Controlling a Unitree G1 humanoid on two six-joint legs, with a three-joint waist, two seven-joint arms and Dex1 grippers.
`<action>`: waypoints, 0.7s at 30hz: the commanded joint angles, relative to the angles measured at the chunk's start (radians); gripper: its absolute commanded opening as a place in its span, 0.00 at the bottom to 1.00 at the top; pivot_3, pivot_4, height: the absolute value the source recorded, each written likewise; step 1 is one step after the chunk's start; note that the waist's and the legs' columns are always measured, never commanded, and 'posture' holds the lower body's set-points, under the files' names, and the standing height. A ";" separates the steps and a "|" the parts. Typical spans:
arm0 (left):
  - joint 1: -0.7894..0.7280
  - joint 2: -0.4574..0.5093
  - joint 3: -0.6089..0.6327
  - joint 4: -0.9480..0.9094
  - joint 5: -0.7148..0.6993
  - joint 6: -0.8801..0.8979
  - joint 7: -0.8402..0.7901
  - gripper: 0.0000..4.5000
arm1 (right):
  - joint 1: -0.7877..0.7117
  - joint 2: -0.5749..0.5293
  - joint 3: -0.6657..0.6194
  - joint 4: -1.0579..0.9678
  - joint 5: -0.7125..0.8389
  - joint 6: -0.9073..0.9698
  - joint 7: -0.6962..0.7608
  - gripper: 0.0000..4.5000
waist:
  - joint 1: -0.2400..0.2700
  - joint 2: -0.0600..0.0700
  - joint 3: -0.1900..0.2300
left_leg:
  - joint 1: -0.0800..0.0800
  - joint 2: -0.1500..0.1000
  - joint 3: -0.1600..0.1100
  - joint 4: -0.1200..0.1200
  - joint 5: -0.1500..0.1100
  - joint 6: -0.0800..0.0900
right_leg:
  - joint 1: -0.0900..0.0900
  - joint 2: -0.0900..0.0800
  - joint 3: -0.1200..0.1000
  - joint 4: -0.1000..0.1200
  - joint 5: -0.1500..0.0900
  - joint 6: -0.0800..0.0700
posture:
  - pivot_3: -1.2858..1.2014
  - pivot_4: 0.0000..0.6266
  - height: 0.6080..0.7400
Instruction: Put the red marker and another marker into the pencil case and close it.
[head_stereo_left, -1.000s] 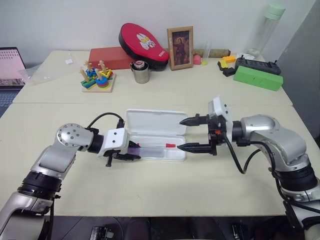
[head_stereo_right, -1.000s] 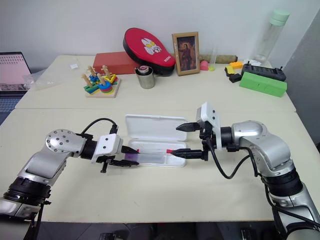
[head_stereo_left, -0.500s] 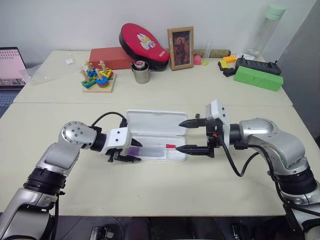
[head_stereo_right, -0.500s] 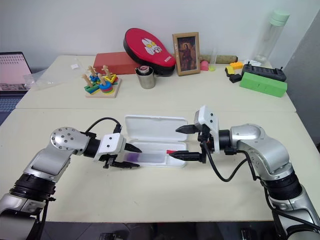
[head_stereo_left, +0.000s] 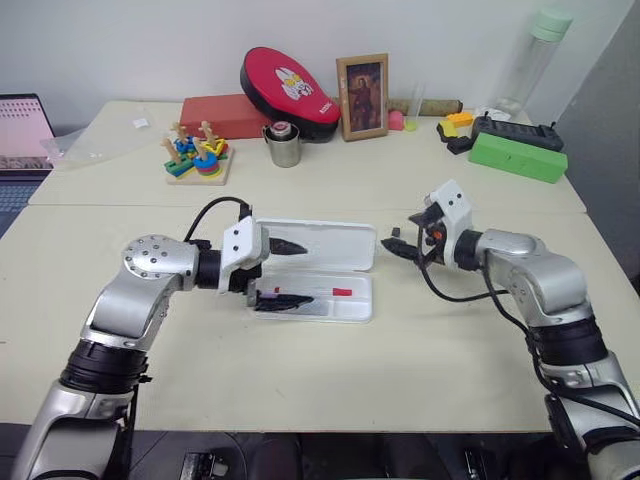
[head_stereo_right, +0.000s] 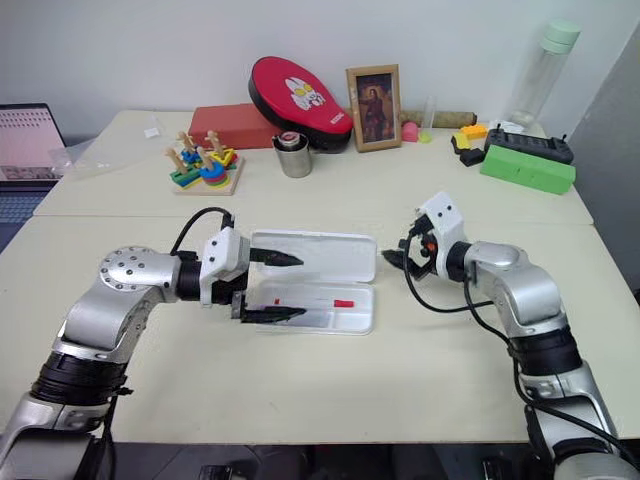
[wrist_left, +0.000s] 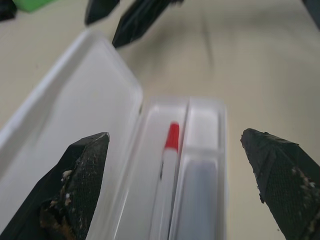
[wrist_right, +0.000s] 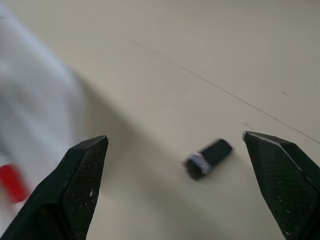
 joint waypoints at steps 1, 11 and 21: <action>-0.007 -0.105 0.063 -0.108 -0.092 0.090 0.165 0.99 | -0.034 0.085 -0.056 0.077 -0.043 0.010 -0.146 1.00 | 0.000 0.000 0.000 | 0.000 0.000 0.000 0.000 0.000 0.000 | 0.000 0.000 0.000 0.000 0.000 0.000 | 0.52 0.24 1.00; 0.009 -0.262 0.045 -0.194 -0.077 0.139 0.396 0.99 | -0.036 0.224 -0.060 0.173 -0.101 0.018 -0.279 1.00 | 0.000 0.000 0.000 | 0.000 -0.001 -0.002 0.001 0.000 0.000 | 0.001 0.000 -0.001 0.002 0.001 0.000 | 0.52 0.24 1.00; -0.013 -0.273 0.029 -0.160 -0.031 0.107 0.436 1.00 | -0.041 0.236 -0.065 0.199 -0.161 -0.023 -0.311 0.46 | -0.001 0.000 0.000 | 0.001 -0.001 -0.001 0.001 0.000 0.000 | 0.001 0.000 -0.001 0.002 0.001 0.001 | 0.52 0.24 1.00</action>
